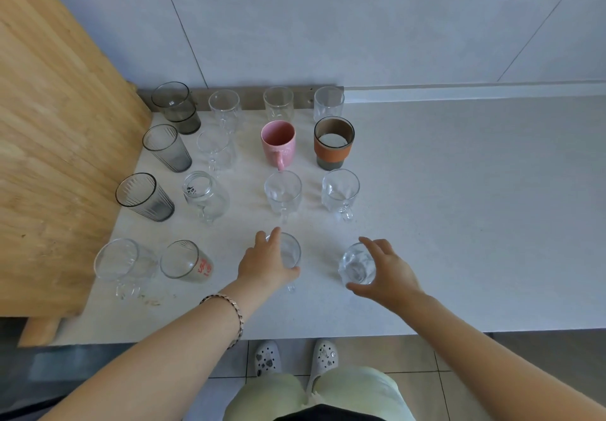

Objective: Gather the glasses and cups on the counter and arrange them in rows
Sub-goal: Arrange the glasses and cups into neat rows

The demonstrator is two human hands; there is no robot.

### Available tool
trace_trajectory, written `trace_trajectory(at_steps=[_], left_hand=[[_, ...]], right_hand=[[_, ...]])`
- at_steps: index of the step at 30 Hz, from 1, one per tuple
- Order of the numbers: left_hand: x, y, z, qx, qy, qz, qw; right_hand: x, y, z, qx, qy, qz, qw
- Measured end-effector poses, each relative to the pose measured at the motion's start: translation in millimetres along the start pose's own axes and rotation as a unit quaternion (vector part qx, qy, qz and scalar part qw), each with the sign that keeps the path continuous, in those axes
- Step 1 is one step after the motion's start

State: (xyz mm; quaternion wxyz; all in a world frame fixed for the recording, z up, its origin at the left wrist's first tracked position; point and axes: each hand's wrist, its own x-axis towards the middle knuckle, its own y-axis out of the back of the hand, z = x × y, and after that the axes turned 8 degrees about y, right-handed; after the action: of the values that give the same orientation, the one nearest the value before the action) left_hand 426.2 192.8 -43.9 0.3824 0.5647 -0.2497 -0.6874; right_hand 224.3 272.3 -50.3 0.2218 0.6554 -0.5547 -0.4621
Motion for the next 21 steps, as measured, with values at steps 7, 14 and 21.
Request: trace_trajectory(at_steps=[7,14,21], left_hand=[[2,1,-8,0.007,-0.028,0.007,1.0],[7,3,-10,-0.022,-0.042,-0.009,0.999],[5,4,-7,-0.019,-0.042,0.0,0.999]], right_hand=[[32,-23,-38,0.091,-0.107,0.069,0.988],[29,-24,-34,0.078,-0.137,0.069,0.985],[32,-22,-39,0.061,-0.139,0.064,0.986]])
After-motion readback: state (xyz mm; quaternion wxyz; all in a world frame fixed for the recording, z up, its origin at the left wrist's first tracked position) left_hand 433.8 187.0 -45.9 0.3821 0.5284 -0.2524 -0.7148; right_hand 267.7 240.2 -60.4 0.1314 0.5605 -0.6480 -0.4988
